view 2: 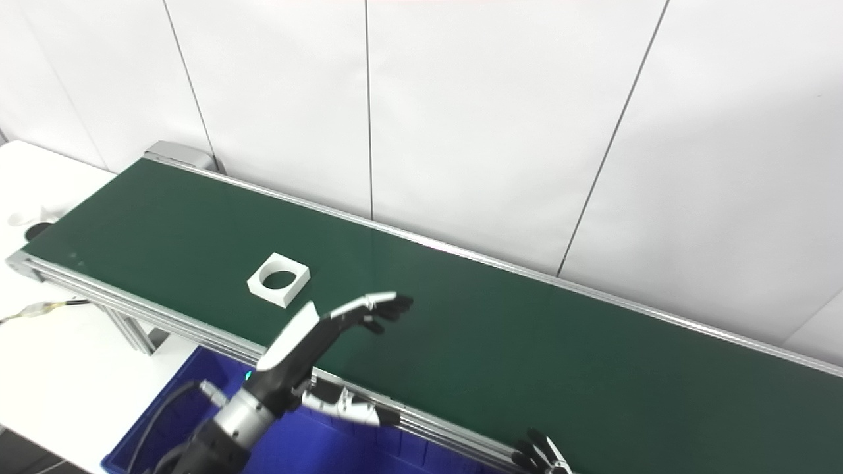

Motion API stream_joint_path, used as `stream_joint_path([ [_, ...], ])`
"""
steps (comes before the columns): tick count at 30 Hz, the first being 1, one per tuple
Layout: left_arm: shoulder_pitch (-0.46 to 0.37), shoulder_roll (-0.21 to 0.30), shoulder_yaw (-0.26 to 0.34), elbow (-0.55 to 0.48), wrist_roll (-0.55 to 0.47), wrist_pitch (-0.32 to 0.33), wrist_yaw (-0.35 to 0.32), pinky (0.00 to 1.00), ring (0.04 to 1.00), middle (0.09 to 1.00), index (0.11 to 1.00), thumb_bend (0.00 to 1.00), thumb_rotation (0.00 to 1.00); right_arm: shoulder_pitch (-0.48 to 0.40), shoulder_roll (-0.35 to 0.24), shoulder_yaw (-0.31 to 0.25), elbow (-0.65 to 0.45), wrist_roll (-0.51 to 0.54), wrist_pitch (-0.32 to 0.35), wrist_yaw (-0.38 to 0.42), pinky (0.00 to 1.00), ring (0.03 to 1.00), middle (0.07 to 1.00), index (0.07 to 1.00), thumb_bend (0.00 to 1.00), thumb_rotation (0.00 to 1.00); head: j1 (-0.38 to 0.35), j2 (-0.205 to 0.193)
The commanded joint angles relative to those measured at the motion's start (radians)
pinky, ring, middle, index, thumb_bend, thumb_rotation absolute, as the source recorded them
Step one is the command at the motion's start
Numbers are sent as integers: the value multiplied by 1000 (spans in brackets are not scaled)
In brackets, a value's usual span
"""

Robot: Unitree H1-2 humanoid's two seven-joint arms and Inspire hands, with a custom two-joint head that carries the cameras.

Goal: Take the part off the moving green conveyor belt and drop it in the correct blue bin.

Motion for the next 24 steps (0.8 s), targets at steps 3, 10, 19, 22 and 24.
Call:
stream_joint_path([
  [3,-59,59,8,-42,65,60,-35,694,778,816,854,762,185,-15,0,-3,-20,11,-55,12,740,817,840,893,667,396,1,2],
  [10,-128,126,0,-7,168,112,-59,653,774,809,812,813,142,-18,7,-3,-18,12,-51,8,735,818,839,891,673,406,-5,6],
  [19,-225,207,-14,47,209,168,-135,740,829,845,816,833,79,-21,11,-1,-13,6,-59,6,731,815,839,896,671,403,-10,6],
  [22,-251,228,-20,59,218,182,-157,742,834,847,814,845,44,-20,13,0,-12,7,-55,6,736,814,838,897,672,397,-12,5],
  [24,-273,246,-29,76,228,189,-173,733,831,846,814,853,49,-20,15,1,-12,7,-55,6,737,815,838,898,671,394,-14,7],
])
